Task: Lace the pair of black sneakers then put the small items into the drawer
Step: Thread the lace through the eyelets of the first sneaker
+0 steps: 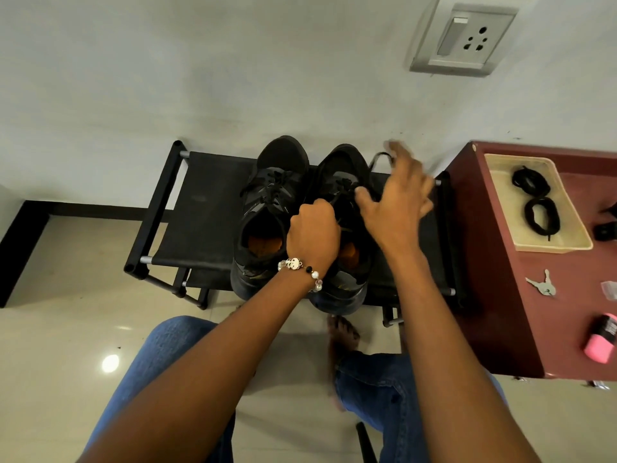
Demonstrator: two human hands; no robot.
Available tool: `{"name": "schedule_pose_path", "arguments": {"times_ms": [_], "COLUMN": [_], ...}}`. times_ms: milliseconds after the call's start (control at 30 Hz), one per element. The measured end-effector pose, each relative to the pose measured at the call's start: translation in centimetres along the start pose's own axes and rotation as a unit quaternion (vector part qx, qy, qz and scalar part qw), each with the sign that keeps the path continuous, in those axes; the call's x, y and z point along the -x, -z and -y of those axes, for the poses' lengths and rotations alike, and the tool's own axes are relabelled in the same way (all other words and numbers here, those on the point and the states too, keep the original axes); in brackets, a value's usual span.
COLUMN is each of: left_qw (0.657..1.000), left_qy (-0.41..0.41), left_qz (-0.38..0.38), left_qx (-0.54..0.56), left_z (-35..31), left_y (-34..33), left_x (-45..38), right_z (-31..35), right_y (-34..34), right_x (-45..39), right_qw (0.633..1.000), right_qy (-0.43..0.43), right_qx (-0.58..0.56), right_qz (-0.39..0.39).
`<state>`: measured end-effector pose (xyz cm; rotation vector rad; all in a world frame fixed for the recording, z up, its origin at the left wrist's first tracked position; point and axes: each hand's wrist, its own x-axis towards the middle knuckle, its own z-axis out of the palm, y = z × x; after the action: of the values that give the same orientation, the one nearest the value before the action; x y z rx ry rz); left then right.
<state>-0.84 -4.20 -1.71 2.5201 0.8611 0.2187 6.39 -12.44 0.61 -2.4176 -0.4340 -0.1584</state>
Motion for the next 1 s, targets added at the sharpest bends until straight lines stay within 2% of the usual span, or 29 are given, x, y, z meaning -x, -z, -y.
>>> {"name": "schedule_pose_path", "arguments": {"times_ms": [33, 100, 167, 300, 400, 467, 500, 533, 600, 633, 733, 767, 800, 833, 867, 900, 933, 967, 1000], "left_qw": [1.000, 1.000, 1.000, 1.000, 1.000, 1.000, 1.000, 1.000, 1.000, 1.000, 1.000, 1.000, 1.000, 1.000, 1.000, 1.000, 1.000, 1.000, 1.000], "left_qy": [-0.002, -0.001, 0.003, 0.002, 0.006, 0.012, 0.013, 0.012, 0.009, 0.009, 0.006, 0.005, 0.004, 0.003, 0.003, 0.003, 0.005, 0.008, 0.010], "left_qz": [0.002, 0.003, 0.000, 0.003, 0.004, 0.005, 0.006, 0.006, 0.006, 0.006, 0.004, 0.003, 0.002, 0.002, 0.002, 0.001, 0.001, 0.000, 0.000], "left_qx": [-0.001, -0.005, -0.005, 0.000, 0.003, 0.006, 0.008, 0.007, 0.003, 0.001, 0.000, -0.003, -0.006, -0.006, -0.005, -0.005, -0.006, -0.008, -0.009], "left_z": [0.0, -0.1, 0.0, 0.0, 0.0, 0.0, -0.1, -0.1, -0.2, -0.3, -0.2, -0.2, -0.1, -0.1, -0.1, -0.1, -0.2, -0.2, -0.1], "left_y": [0.0, 0.0, 0.1, 0.0, 0.1, 0.1, 0.1, 0.1, 0.2, 0.2, 0.2, 0.2, 0.2, 0.2, 0.2, 0.2, 0.2, 0.2, 0.1], "left_x": [0.0, 0.0, 0.0, -0.1, -0.2, -0.2, -0.2, -0.2, -0.1, -0.1, 0.0, 0.0, 0.0, 0.0, 0.0, 0.0, 0.0, 0.0, 0.0], "right_z": [0.1, 0.2, 0.0, 0.0, -0.1, -0.3, -0.4, -0.5, -0.8, -1.0, -1.5, -1.3, -1.0, -0.7, -0.4, -0.3, -0.2, 0.2, 0.5], "right_y": [-0.5, -1.1, -1.8, -2.9, -3.2, -2.8, -2.5, -2.0, -0.9, -0.2, 0.4, 0.4, 0.3, 0.2, 0.1, 0.0, 0.1, 0.4, 0.6], "right_x": [0.0, 0.1, 0.2, 0.3, 0.5, 0.4, 0.2, -0.2, -0.7, -0.8, -1.0, -0.9, -0.9, -0.9, -0.9, -0.8, -0.6, -0.4, -0.3], "right_qw": [0.999, 0.992, 0.981, 0.980, 0.995, 0.998, 0.987, 0.956, 0.841, 0.783, 0.618, 0.596, 0.626, 0.721, 0.837, 0.929, 0.972, 0.986, 0.992], "right_qy": [0.018, 0.051, 0.070, 0.116, 0.083, -0.002, -0.069, -0.151, -0.292, -0.330, -0.361, -0.359, -0.351, -0.334, -0.304, -0.265, -0.218, -0.162, -0.103], "right_qx": [-0.002, 0.068, 0.130, 0.148, 0.052, -0.056, -0.139, -0.243, -0.448, -0.522, -0.698, -0.718, -0.696, -0.607, -0.455, -0.260, -0.090, 0.018, 0.065], "right_qz": [0.031, 0.096, 0.125, 0.069, 0.028, -0.009, -0.035, -0.059, -0.079, -0.074, -0.026, -0.014, -0.007, -0.006, 0.002, 0.008, -0.003, -0.023, -0.034]}}
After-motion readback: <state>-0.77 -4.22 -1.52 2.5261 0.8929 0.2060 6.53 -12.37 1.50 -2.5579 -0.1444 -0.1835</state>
